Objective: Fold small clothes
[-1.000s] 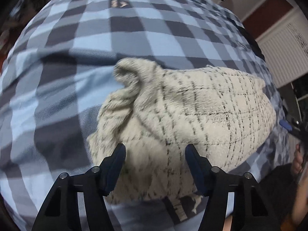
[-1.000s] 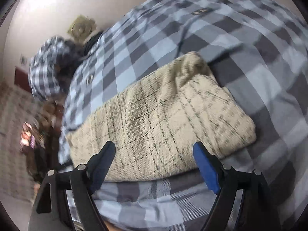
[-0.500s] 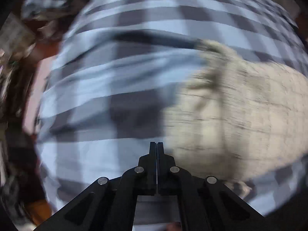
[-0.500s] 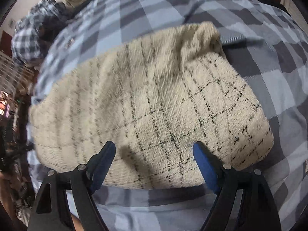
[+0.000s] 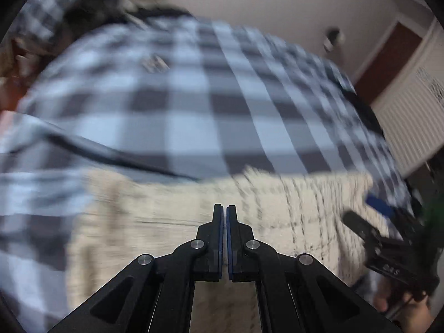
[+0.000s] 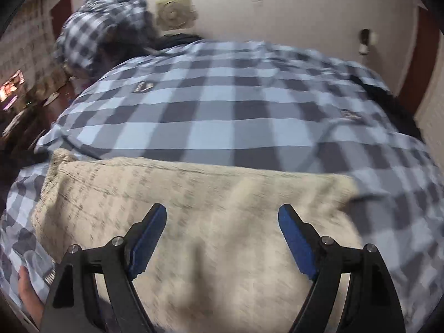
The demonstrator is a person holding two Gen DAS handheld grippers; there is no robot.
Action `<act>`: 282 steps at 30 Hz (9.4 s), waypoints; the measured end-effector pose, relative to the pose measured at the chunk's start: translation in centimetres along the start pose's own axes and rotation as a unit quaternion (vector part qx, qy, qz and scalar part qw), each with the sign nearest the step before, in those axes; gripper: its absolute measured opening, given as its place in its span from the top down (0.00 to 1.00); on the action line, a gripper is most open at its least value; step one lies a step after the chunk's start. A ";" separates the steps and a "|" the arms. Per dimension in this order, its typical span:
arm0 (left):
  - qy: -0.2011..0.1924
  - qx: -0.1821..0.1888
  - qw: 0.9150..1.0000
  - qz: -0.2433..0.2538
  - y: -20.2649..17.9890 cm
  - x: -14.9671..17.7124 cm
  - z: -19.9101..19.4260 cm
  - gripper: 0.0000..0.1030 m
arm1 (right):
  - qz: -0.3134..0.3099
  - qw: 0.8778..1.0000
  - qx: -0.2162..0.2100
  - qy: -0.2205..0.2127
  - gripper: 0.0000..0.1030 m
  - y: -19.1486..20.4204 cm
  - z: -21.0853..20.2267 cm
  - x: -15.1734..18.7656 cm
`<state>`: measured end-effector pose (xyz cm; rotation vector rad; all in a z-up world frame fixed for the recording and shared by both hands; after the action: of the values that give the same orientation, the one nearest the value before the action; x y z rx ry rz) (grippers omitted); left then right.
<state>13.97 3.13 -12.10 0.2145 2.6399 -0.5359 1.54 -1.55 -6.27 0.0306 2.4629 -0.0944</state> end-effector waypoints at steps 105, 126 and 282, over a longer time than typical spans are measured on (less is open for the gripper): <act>-0.052 -0.054 0.989 0.126 1.6 3.0 -10.8 0.98 | 0.304 0.952 -0.010 0.035 0.17 -16.7 -6.2 8.2; -0.006 0.071 0.994 0.081 -0.1 7.2 -18.5 0.00 | 0.270 0.961 -0.023 0.054 0.17 -14.6 -6.0 8.6; 0.094 -0.188 0.972 0.102 -9.8 5.6 4.2 0.00 | 0.169 0.979 0.043 -0.103 0.75 -11.2 -13.9 3.1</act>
<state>8.33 -7.10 -14.76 0.4289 2.7937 0.0574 -10.14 -11.70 3.28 0.4536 2.2116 -0.0520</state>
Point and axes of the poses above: each gripper's, at about its wrist camera, not at the fingertips, and z roughly the way its jaws point, y to its left, x to its underside, the point moved 3 cm from there along z, roughly the way its jaws point, and after that the axes turned 3 degrees about -z, right-handed, at the moved point
